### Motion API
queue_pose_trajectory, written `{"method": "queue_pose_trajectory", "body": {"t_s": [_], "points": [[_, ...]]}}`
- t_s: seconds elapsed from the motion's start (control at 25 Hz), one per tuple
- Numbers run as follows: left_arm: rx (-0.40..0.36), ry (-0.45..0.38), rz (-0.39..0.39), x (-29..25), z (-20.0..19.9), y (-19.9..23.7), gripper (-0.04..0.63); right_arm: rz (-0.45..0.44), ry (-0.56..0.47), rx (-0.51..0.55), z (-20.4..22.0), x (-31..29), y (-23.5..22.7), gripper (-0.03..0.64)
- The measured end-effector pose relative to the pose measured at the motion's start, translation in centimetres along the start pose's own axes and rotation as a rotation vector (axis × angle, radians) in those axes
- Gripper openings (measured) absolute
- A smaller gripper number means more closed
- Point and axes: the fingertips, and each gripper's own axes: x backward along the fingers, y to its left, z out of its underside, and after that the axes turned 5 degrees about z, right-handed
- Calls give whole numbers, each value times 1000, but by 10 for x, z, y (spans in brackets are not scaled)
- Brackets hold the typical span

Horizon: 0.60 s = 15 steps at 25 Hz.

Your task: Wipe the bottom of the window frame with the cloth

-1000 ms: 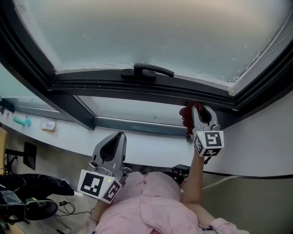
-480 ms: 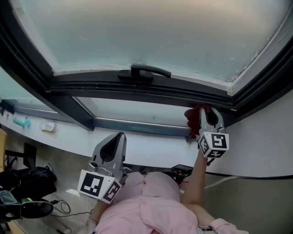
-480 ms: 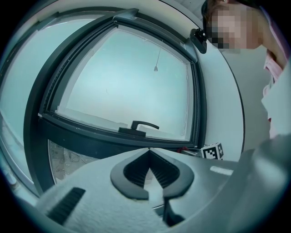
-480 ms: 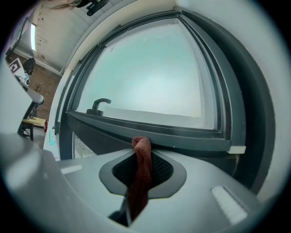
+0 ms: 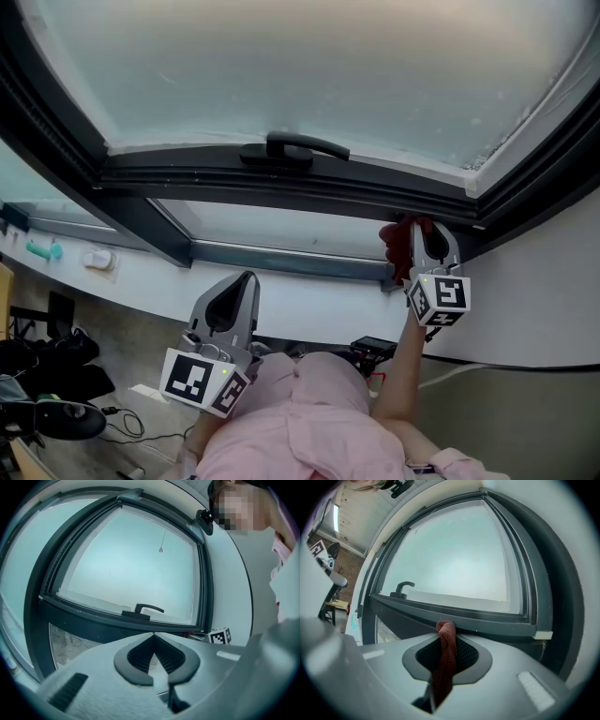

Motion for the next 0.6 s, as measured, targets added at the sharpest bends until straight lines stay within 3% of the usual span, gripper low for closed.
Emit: {"method": "queue_pose_trajectory", "body": {"t_s": [0.2, 0.6], "points": [[3, 2, -9, 1, 1, 2, -2, 15, 9, 1, 0, 0, -1, 43], [3, 2, 11, -4, 3, -3, -2, 180, 35, -74, 11, 14, -55, 44]]}}
